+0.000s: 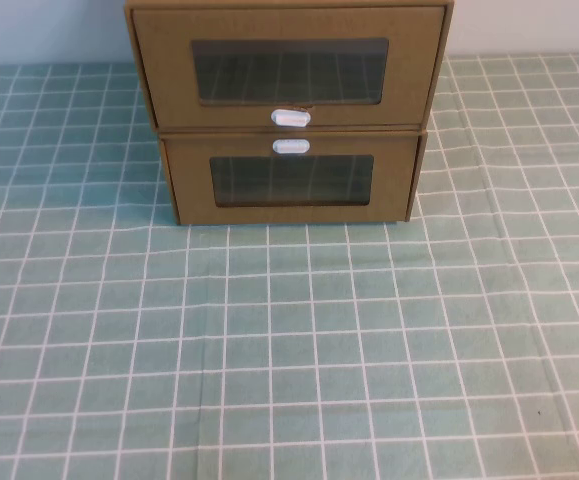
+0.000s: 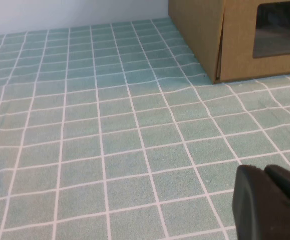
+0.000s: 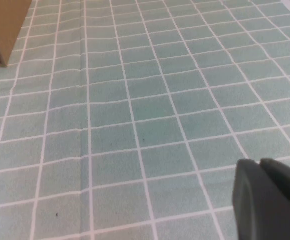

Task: Open the shoe box
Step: 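Pull the top drawer of the cardboard box fully open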

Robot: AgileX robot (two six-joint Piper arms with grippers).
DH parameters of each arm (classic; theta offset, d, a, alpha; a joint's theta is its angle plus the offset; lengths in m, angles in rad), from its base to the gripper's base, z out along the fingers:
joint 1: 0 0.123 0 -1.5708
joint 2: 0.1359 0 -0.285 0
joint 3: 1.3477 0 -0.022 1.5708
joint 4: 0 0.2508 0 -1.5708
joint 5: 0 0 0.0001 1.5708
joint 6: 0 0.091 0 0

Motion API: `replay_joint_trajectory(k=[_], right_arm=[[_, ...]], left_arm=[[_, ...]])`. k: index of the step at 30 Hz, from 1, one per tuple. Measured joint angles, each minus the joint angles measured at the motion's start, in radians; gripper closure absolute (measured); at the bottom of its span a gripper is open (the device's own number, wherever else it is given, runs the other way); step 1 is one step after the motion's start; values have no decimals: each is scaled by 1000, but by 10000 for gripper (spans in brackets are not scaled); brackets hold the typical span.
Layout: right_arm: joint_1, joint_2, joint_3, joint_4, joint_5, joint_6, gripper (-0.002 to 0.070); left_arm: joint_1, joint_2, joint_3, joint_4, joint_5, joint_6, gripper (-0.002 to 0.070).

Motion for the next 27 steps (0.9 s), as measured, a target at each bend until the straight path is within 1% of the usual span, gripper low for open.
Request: replay_joint_trajectory(k=[27], right_arm=[[0,0,0,25,-3,0,689]], left_arm=[[0,0,0,1,-13,-1,680]])
